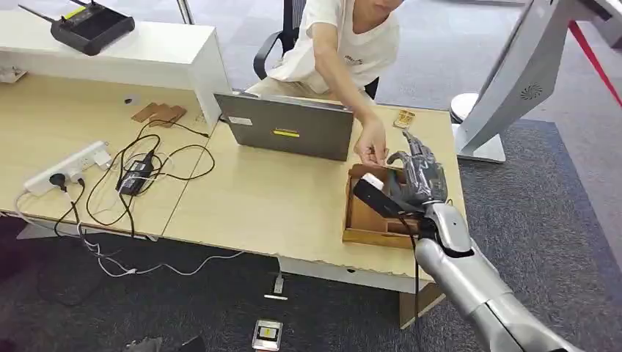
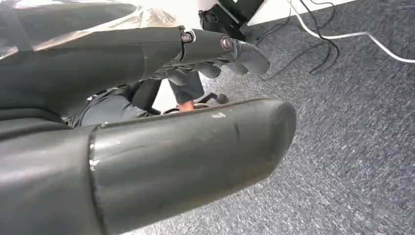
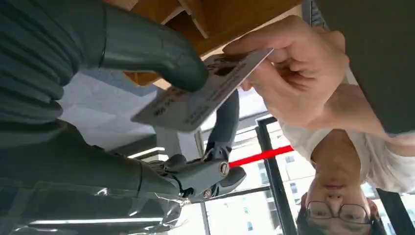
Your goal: Pass the card to the sensor for recognition and then transmit it.
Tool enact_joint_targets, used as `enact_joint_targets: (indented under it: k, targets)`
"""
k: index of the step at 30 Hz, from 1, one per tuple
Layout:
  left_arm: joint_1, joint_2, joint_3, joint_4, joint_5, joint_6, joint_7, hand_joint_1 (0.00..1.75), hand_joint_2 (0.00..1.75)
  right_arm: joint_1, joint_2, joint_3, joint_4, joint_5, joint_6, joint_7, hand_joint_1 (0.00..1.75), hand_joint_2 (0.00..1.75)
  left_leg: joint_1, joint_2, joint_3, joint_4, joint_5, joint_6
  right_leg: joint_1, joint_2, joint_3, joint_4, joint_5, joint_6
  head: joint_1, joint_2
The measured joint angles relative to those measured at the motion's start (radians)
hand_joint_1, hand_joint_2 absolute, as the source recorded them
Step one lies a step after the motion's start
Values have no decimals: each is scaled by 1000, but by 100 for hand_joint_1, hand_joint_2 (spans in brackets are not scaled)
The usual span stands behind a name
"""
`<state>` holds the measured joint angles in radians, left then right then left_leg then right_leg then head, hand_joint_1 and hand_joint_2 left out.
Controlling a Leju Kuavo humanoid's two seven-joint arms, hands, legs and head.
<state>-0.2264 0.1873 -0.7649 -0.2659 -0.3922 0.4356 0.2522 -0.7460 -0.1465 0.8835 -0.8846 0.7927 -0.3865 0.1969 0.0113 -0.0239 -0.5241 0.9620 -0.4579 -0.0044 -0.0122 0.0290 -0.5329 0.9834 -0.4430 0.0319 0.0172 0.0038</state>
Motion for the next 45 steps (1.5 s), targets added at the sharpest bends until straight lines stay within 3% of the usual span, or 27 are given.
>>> enact_joint_targets:
  k: [19,25,33,39,45]
  targets:
    - [-5,0,0,0,-25,-15,7,0,0,23,-36,-8,-31,-75,-41,28,175,175,0,0,1,0,0,0,0,0,0,0,0,0,0,0]
    - [15,0,10,0,1,6,-2,0,0,64,-90,-19,-105,-78,-38,77,175,175,0,0,1,0,0,0,0,0,0,-1,0,0,0,0]
    - [56,0,34,0,43,40,-19,0,0,167,-207,-97,-226,-65,-40,165,175,175,0,0,1,0,0,0,0,0,0,-2,0,0,0,0]
    - [82,0,52,0,69,57,-24,0,0,267,-279,-184,-282,-84,-44,185,175,175,0,0,1,0,-1,1,0,0,1,-2,0,0,0,0]
    - [93,-1,67,1,79,61,-28,0,0,336,-311,-243,-293,-81,-50,184,175,175,0,0,0,0,-1,1,0,0,0,-1,0,0,0,0]
